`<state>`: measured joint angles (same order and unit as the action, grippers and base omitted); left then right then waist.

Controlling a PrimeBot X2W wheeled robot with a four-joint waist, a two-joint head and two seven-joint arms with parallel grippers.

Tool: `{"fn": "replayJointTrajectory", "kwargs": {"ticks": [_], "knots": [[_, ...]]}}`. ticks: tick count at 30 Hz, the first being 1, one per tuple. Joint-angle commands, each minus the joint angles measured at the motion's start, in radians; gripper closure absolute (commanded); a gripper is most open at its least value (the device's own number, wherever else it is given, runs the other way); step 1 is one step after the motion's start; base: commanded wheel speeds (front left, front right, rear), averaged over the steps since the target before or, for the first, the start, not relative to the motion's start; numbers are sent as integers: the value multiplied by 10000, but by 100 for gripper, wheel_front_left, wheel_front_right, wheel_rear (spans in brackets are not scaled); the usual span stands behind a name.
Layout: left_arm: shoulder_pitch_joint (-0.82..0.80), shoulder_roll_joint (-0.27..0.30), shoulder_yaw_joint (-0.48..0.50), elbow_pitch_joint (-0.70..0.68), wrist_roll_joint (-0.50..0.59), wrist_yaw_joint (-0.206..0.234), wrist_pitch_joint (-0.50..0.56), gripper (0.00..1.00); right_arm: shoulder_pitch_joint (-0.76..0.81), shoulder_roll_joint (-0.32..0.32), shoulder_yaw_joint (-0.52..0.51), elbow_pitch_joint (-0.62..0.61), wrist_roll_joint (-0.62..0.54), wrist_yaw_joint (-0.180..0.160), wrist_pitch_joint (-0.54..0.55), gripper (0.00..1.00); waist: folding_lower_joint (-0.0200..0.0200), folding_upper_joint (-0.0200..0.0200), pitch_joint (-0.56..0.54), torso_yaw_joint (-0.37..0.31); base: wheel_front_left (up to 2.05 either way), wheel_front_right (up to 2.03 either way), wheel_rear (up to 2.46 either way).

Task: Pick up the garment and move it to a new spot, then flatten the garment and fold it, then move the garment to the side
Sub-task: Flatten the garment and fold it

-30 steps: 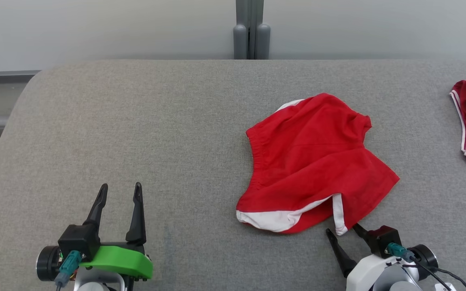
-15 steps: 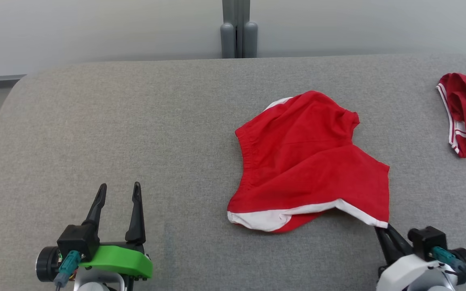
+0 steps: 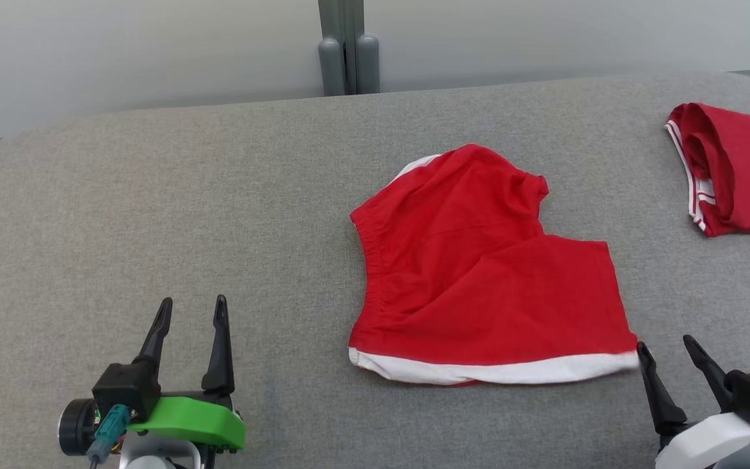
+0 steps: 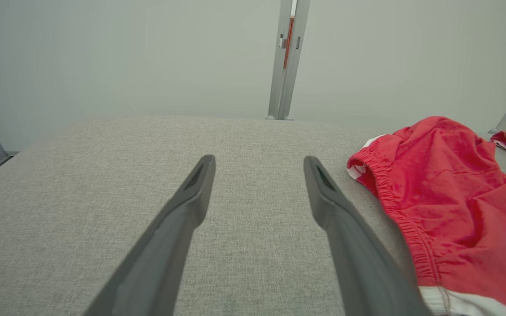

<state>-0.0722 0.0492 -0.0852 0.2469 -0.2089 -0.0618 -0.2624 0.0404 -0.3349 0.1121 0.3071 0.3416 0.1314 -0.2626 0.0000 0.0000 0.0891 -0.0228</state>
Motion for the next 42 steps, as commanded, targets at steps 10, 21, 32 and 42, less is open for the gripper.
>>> {"fn": "replayJointTrajectory", "kwargs": {"ticks": [10,21,32,42], "knots": [[293,29,196,58,56,-100,-30,0,622,213,-333,-1957,85,-16,-28,0,0,0,-264,-209,0,0,0],[471,29,390,45,210,-148,-30,0,360,1265,-569,-2747,-459,-16,-28,0,0,0,-689,-228,0,0,0],[652,44,795,-61,481,-253,-30,0,371,1511,-893,-2709,-468,-16,-28,0,0,0,-986,-133,0,0,0],[842,139,1110,-211,653,-452,-30,0,484,1556,-917,-2600,-456,-16,-28,0,0,0,-1155,4,0,0,0]]}}
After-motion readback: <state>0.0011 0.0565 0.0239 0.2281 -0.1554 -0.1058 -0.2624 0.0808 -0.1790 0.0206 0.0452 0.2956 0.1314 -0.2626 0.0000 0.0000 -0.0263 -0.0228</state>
